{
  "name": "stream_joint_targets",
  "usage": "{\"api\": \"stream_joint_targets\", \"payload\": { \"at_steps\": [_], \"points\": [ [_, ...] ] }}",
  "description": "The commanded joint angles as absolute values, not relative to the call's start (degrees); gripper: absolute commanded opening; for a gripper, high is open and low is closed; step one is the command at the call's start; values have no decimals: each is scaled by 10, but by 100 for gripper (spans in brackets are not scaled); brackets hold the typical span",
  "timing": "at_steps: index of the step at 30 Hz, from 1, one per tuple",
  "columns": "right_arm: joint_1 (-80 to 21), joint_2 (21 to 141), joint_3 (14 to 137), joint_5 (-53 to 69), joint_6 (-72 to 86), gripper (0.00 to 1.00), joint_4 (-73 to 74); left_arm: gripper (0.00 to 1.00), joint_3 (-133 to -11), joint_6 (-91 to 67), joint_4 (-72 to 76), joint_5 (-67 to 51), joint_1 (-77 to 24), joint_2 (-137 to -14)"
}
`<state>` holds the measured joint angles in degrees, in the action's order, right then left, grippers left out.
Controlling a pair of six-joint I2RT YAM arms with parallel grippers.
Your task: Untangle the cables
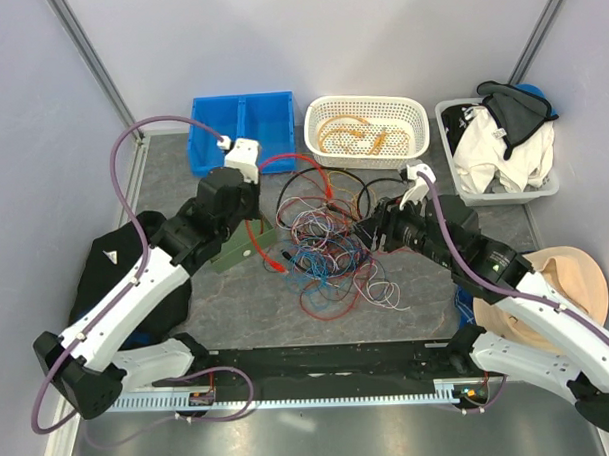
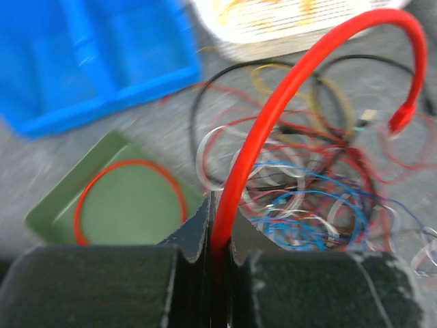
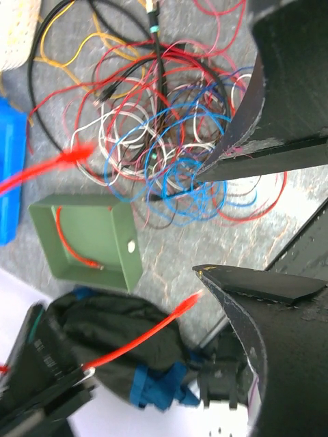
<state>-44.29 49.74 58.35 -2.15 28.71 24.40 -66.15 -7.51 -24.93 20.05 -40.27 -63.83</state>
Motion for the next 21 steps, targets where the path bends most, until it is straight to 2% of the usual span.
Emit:
{"api": "stream_joint_targets", "payload": {
  "at_steps": [1,4,7,15,21],
  "points": [
    [-445,482,552,-54,274,59,218,2,-672,-139,-327,257,-338,-638],
    [-445,475,525,-56,276,59,194,2,-664,-157,-328,324,-287,-637],
    [-445,472,502,-52,279,58,177,2,-666,-181,-334,325,-217,-648],
    [-444,461,474,-44,280,58,161,2,-716,-272,-408,206,-99,-750],
    [-445,460,461,-49,276,58,158,2,-715,-333,-454,153,-84,-811]
  ]
}}
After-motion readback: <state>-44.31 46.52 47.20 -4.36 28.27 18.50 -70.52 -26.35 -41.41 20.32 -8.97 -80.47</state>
